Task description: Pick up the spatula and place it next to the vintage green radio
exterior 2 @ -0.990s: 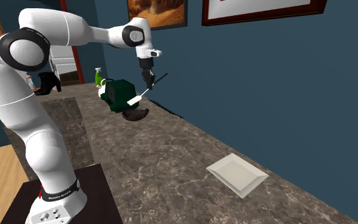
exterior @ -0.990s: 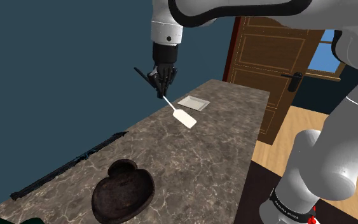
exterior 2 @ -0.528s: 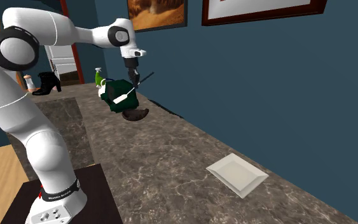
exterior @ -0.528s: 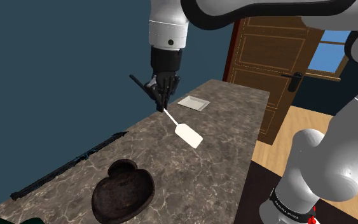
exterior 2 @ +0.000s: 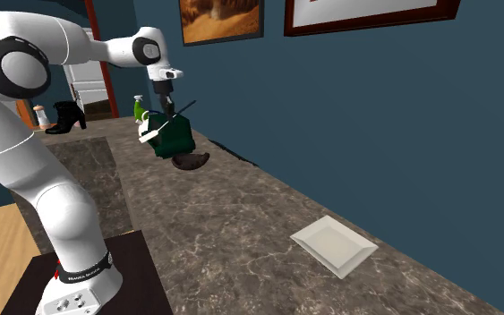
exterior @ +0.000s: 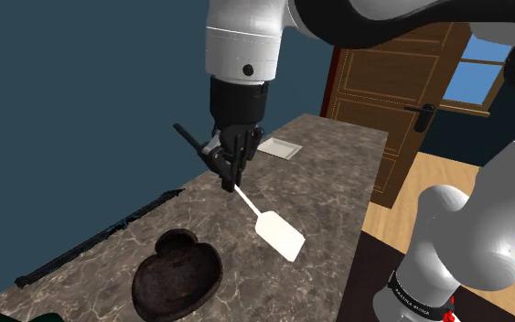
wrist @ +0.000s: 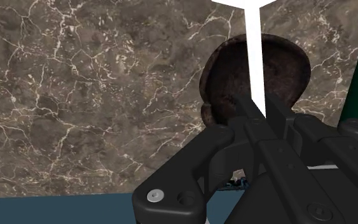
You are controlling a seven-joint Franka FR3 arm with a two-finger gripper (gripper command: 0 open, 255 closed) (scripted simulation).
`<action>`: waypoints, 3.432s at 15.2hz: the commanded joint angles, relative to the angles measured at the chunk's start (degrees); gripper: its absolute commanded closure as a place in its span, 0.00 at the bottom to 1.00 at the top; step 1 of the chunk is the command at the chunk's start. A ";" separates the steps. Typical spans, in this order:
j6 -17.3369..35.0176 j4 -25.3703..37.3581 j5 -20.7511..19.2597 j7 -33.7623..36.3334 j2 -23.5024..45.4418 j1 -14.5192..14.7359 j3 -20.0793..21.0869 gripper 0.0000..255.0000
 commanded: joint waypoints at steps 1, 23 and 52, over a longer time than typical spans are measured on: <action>-0.09 -0.32 0.58 2.96 -0.52 1.10 1.91 1.00; 9.03 -6.65 1.46 16.28 1.94 5.49 11.78 1.00; 31.85 -23.07 -2.03 20.12 9.34 5.23 15.13 1.00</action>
